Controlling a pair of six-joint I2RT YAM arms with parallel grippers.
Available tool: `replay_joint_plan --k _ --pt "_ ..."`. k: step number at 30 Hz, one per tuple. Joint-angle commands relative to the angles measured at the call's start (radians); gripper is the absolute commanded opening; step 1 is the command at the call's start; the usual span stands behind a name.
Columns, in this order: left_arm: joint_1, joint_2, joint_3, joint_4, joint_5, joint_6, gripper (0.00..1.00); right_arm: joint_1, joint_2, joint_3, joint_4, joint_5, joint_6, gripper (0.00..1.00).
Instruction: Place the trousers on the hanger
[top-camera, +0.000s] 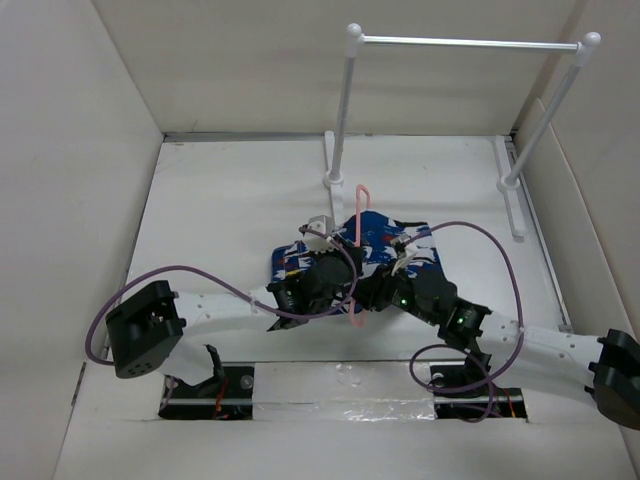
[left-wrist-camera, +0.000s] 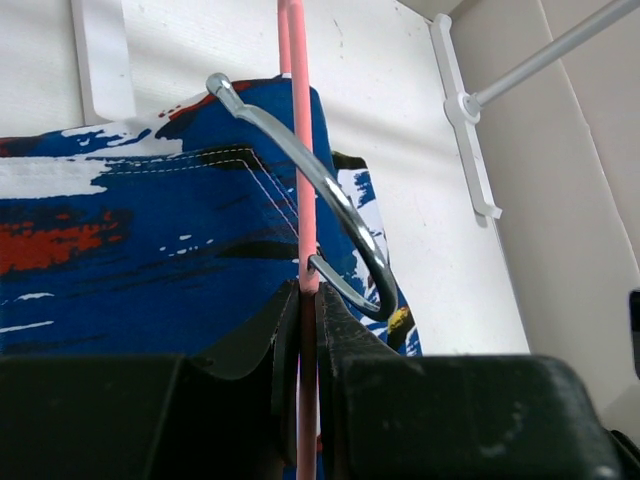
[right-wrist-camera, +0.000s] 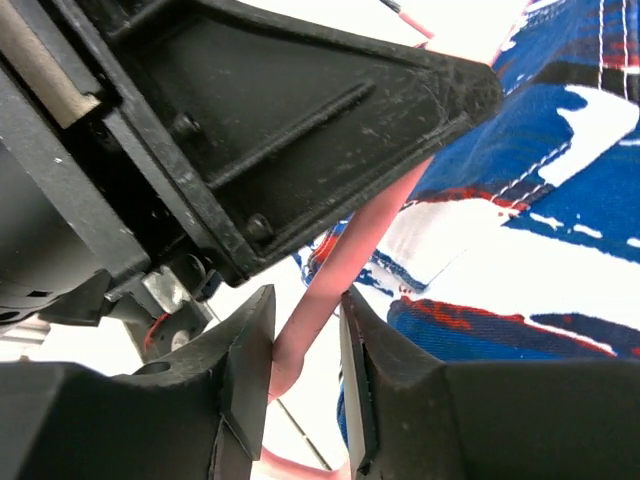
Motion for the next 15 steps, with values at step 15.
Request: replay_joint_plan --k 15 --pt "-0.010 -0.060 0.023 0.130 0.017 0.000 0.00 -0.108 0.049 -0.007 0.185 -0.245 0.005 0.19"
